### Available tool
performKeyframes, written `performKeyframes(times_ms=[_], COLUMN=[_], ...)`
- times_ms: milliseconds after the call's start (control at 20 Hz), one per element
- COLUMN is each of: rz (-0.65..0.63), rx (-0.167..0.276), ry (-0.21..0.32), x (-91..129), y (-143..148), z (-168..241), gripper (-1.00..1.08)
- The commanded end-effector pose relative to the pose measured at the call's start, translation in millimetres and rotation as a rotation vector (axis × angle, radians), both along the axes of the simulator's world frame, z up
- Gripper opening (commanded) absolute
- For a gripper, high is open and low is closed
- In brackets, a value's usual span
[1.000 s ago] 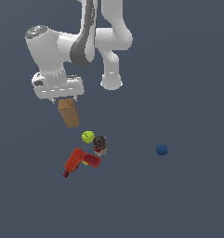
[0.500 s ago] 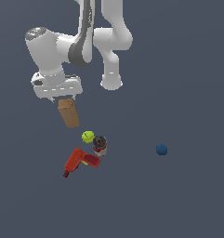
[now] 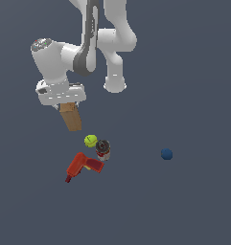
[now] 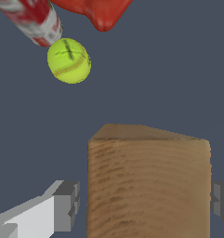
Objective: Pick up a designated object from a clutter of objects.
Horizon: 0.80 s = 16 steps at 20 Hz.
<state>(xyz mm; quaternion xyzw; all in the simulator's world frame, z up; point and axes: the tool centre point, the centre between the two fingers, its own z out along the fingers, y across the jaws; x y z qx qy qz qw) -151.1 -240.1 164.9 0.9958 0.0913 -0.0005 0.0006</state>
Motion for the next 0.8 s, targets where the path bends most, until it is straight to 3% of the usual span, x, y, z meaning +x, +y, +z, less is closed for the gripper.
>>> performKeyframes(times_ms=[0, 300, 350, 750], rz=[0.000, 0.001, 0.001, 0.001], rx=[0.000, -0.001, -0.001, -0.001], ry=[0.000, 0.000, 0.000, 0.000], x=[-0.5, -0.5, -0.5, -0.5], y=[-0.3, -0.3, -0.3, -0.3], z=[-10.2, -20.2, -20.2, -20.2], gripper=[1.00, 1.00, -1.00, -1.00])
